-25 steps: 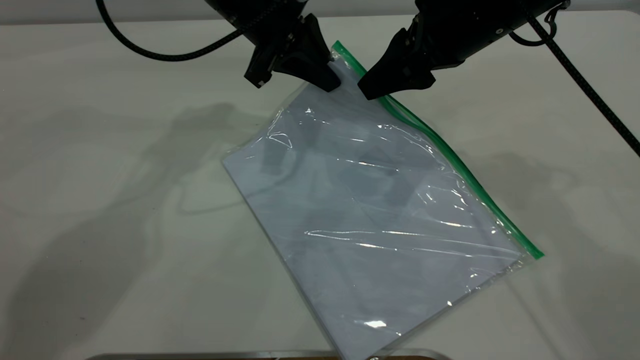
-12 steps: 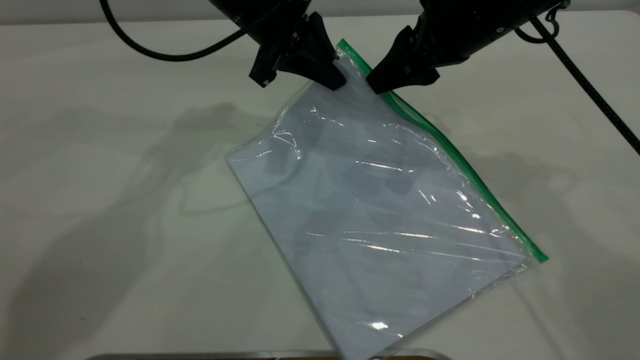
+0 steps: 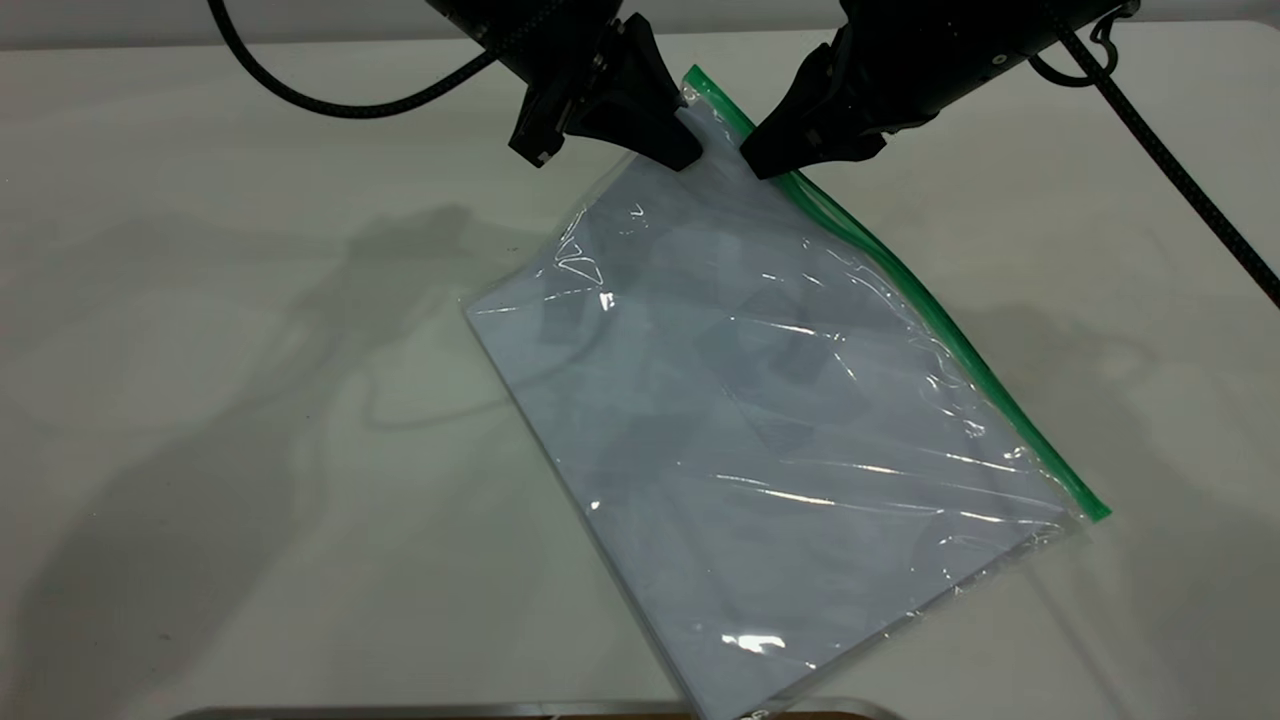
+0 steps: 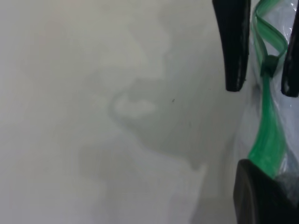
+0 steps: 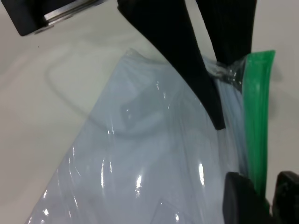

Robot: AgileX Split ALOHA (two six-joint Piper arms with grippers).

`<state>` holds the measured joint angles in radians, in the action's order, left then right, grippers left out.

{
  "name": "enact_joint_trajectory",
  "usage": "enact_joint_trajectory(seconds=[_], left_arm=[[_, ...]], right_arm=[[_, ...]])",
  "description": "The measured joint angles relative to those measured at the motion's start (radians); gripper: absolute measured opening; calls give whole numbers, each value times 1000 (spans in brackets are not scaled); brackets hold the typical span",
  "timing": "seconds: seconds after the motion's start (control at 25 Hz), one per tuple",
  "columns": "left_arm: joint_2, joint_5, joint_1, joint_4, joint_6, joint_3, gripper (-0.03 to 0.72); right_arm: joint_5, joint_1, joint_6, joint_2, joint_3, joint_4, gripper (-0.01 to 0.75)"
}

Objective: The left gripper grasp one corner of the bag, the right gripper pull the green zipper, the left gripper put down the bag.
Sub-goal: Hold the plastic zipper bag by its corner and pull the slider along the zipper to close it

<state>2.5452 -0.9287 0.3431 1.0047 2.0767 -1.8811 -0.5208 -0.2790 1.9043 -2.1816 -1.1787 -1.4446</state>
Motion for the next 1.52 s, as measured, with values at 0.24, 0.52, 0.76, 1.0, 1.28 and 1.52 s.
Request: enact_joint_trajectory(seconds=[0.24, 0.52, 0.76, 1.0, 1.28, 1.52], left_arm=[[0, 1, 0, 2, -40, 0, 53], [6, 1, 0, 44, -58, 0, 53], [8, -2, 0, 52, -65, 0, 53], [8, -9, -5, 70, -90, 0, 53], [8, -36, -42, 131, -106, 0, 53], [8, -47, -69, 142, -109, 0, 53]], right_arm=[[0, 0, -28, 0, 0, 0, 125], [4, 0, -86, 0, -1, 53, 34], [32, 0, -158, 0, -2, 138, 34], [79, -3, -212, 0, -4, 197, 34], [137, -10, -214, 2, -12, 200, 34], [200, -11, -214, -28, -12, 203, 34]])
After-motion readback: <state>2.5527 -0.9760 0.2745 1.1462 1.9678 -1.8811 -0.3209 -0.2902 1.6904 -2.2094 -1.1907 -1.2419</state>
